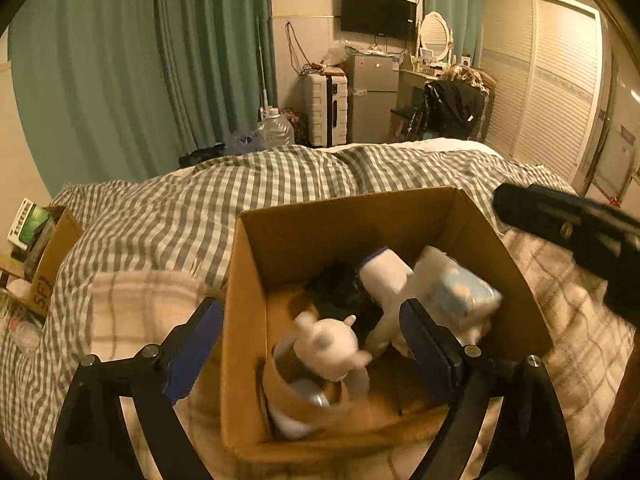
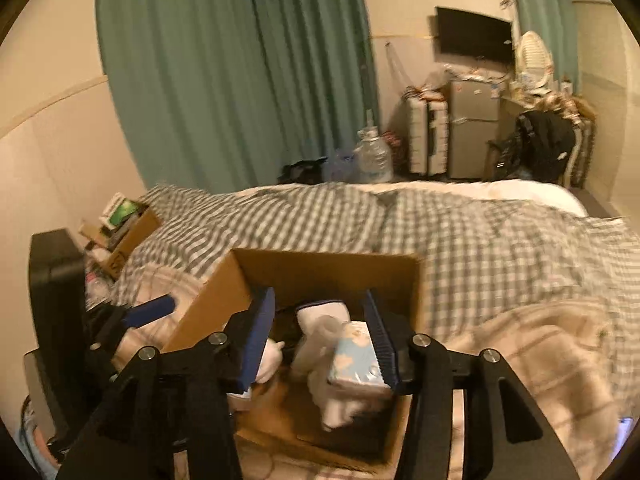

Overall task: Organize objects
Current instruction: 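Carry the tube and bunny figurine into the box and open both tools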

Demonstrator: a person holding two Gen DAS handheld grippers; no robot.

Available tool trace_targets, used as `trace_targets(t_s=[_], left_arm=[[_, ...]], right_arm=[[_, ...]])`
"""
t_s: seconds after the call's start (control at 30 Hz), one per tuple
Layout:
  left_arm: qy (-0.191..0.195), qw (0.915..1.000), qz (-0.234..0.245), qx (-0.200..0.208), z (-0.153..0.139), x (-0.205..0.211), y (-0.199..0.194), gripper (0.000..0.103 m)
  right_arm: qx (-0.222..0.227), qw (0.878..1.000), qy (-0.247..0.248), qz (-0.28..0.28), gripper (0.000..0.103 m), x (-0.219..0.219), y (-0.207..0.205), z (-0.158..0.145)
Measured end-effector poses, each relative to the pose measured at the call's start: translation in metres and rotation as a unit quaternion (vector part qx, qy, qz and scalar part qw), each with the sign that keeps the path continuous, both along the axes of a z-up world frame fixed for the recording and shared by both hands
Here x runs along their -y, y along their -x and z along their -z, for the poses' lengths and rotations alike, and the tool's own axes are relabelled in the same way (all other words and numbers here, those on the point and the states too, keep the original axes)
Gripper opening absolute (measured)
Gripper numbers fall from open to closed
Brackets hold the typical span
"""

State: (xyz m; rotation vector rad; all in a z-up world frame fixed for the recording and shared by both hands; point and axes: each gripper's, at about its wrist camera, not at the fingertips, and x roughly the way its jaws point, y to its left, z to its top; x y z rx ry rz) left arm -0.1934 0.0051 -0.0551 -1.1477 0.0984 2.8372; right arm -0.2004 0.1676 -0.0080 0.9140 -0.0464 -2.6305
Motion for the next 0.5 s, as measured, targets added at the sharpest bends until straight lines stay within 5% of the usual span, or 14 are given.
trace_targets(t_s=[0.5], left_arm=[[0.001,0.9948,-0.057,-0.084,-0.101,0.01,-0.114,0.103]], right_arm=[[-0.056,0.994,0.009,0.094,0.094,-0.051,-0.118,-0.085]])
